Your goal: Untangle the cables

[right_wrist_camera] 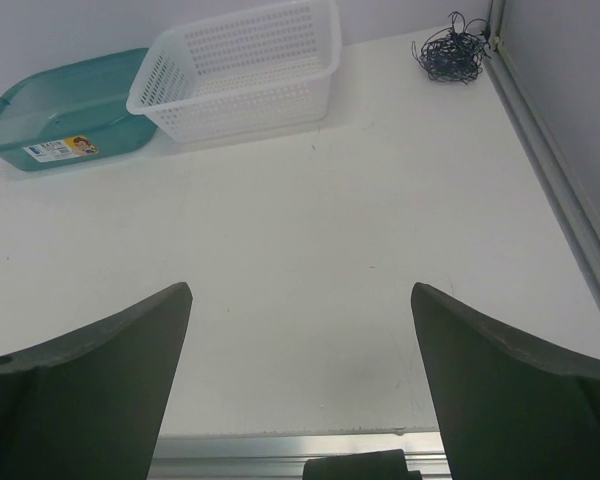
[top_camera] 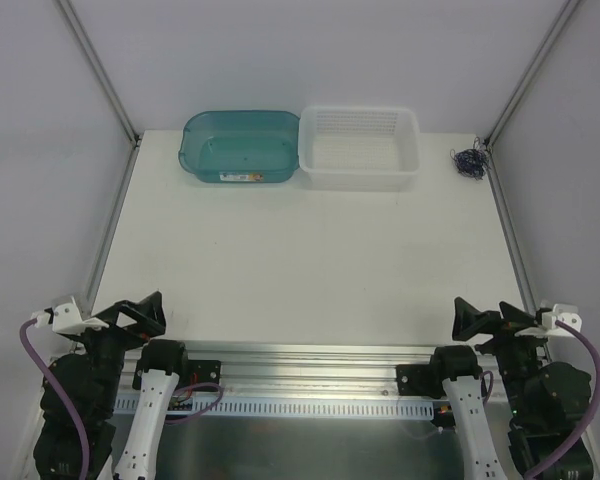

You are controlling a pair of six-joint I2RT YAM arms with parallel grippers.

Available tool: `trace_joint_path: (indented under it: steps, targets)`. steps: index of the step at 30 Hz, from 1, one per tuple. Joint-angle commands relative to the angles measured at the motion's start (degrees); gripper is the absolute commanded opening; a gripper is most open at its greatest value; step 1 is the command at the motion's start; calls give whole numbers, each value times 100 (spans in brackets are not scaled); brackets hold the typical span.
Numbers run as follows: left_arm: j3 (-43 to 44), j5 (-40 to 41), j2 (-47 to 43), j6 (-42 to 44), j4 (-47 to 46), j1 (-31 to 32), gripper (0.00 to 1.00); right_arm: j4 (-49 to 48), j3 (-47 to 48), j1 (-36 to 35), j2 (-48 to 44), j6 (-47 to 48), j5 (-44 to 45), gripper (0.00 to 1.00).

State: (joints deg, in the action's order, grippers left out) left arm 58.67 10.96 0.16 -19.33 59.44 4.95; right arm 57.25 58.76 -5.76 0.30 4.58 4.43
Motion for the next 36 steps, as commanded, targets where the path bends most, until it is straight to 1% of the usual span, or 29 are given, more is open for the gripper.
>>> trace_joint_path:
  steps: [1, 2, 3, 4, 7, 8, 10, 11, 12, 14, 15, 17, 18, 20, 21, 22, 24, 25, 26, 27, 28, 30, 31, 33, 34, 36]
  targets:
    - [-93, -85, -132, -457, -186, 41, 99, -461, -93, 22, 327, -440, -65, 97]
    - [-128, -59, -61, -527, -231, 41, 99, -565, -119, 22, 496, -440, -39, 97]
    - [-207, -59, 392, -658, -283, 41, 99, -627, -111, 31, 733, -667, -4, 97]
    - [-251, -59, 562, -720, -397, 41, 99, -671, -111, 31, 1135, -773, 58, 97]
    - [-479, -295, 1265, -897, -626, 41, 99, -759, -5, 22, 1814, -1090, 322, 97]
    - [-541, -392, 1441, -897, -801, 41, 99, -890, 12, 22, 2251, -1169, 383, 97]
    - [-681, -665, 2003, -871, -1021, 41, 99, -1093, 47, 31, 2658, -1257, 419, 97]
    - [-699, -735, 2205, -862, -1187, 41, 99, -1250, 74, 40, 3095, -1310, 462, 97]
    - [-726, -901, 2616, -809, -1267, 41, 99, -1304, 187, 31, 3386, -1345, 637, 97]
    - [-708, -1034, 3049, -730, -1426, 41, 99, -1418, 363, 31, 3905, -1398, 848, 97]
    - [-665, -1069, 3443, -634, -1566, 41, 99, -1471, 460, 40, 4508, -1398, 980, 97]
    - [-647, -1087, 3805, -511, -1725, 41, 99, -1664, 776, 118, 5118, -1433, 1016, 97]
    - [-621, -1087, 4111, -423, -1856, 41, 99, -1717, 890, 319, 5678, -1494, 868, 97]
    - [-655, -1070, 4342, -309, -2041, 41, 99, -1901, 1224, 557, 6296, -1818, 701, 97]
    - [-760, -1052, 4500, -212, -2268, 41, 99, -1980, 1321, 845, 6855, -1933, 526, 97]
    - [-822, -1026, 4545, -176, -2383, 41, 99, -2068, 1461, 953, 7096, -2082, 481, 97]
    - [-1058, -929, 4624, -89, -2647, 41, 99, -2454, 1559, 1233, 7562, -2548, 454, 97]
    - [-1138, -886, 4633, -53, -2883, 41, 99, -2612, 1594, 1322, 7973, -2724, 419, 97]
    - [-1217, -720, 4642, -36, -2972, 41, 99, -2962, 1655, 1419, 8204, -2908, 367, 97]
    - [-1375, -657, 4651, 25, -3060, 32, 99, -3157, 1691, 1568, 8415, -3336, 253, 97]
    - [-1446, -561, 4642, 43, -3183, 24, 99, -3342, 1735, 1639, 8861, -3497, 191, 97]
    - [-1534, -472, 4659, 87, -3211, -38, 99, -3782, 1989, 1797, 9294, -3945, 155, 98]
    - [-1552, -455, 4651, 96, -3211, -82, 99, -4053, 2086, 1841, 9722, -4078, 172, 98]
    - [-1570, -376, 4651, 79, -3202, -91, 99, -4327, 2314, 1929, 10102, -4402, 295, 99]
    - [-1578, -358, 4668, 96, -3202, -91, 99, -4589, 2385, 1956, 10435, -4500, 313, 99]
    - [-1578, -384, 4747, 96, -3184, -91, 99, -4758, 2587, 2017, 10762, -4781, 374, 99]
